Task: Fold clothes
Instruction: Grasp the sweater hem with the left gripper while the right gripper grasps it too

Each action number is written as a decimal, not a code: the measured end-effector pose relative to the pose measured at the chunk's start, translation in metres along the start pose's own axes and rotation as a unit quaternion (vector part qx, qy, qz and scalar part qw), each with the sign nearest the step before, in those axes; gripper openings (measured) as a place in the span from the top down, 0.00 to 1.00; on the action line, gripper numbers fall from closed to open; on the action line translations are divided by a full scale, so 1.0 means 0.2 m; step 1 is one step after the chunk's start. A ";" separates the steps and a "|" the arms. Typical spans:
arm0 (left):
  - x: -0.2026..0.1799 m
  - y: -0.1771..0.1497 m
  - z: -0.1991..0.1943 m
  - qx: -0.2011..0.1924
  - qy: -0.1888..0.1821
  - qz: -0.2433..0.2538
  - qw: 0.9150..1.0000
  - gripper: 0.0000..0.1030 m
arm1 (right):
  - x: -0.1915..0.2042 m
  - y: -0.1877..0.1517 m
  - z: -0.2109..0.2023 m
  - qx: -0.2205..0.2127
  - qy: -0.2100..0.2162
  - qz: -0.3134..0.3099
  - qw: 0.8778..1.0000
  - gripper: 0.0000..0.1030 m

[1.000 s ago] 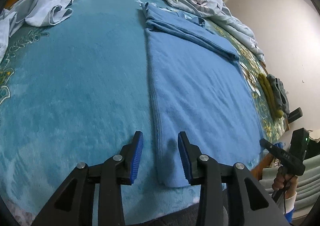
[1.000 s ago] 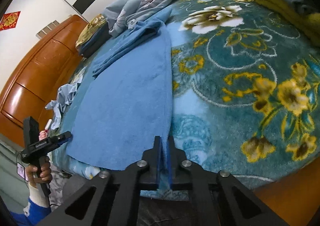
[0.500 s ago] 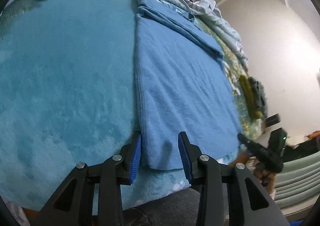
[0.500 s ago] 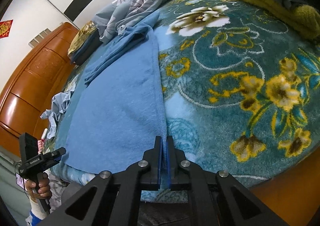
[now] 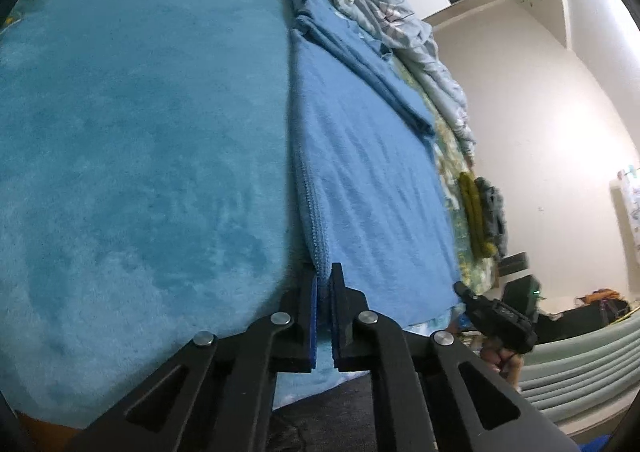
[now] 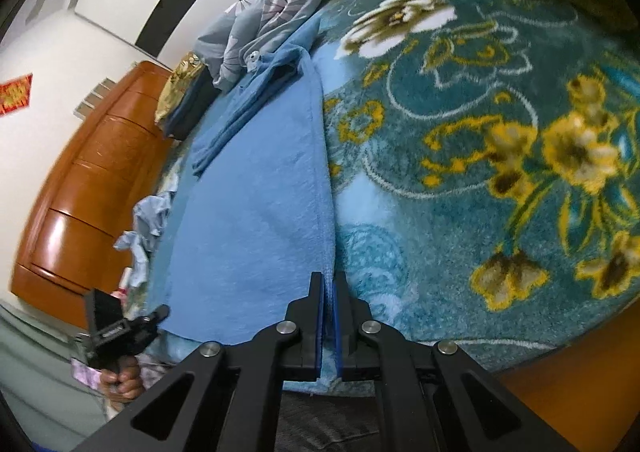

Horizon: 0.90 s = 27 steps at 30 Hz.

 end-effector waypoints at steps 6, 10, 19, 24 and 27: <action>-0.01 0.14 -0.06 -0.023 -0.080 -0.033 0.996 0.96 | -0.05 0.09 -0.06 -0.020 0.094 0.046 0.994 0.96; -0.04 0.29 -0.09 -0.040 -0.106 -0.041 0.993 0.96 | -0.04 0.20 -0.06 -0.035 0.151 0.065 0.986 0.96; -0.16 0.88 -0.03 -0.061 -0.106 -0.049 0.991 0.96 | 0.13 0.69 0.07 -0.074 0.204 0.052 0.975 0.96; -0.18 1.23 0.11 -0.057 -0.058 -0.056 0.995 0.96 | 0.21 1.06 0.29 -0.080 0.168 0.041 0.982 0.96; -0.15 1.39 0.20 -0.055 -0.027 -0.067 0.996 0.96 | 0.23 1.27 0.42 -0.075 0.140 0.041 0.986 0.96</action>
Point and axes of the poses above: each gripper's, at about its wrist camera, not at the fingertips, and z roughly the way its jaws point, x to its left, y to its top, the point moved 2 cm from there along z, roughly the way its jaws point, and after that the axes turned 12 degrees about y, right-handed, at the moved point
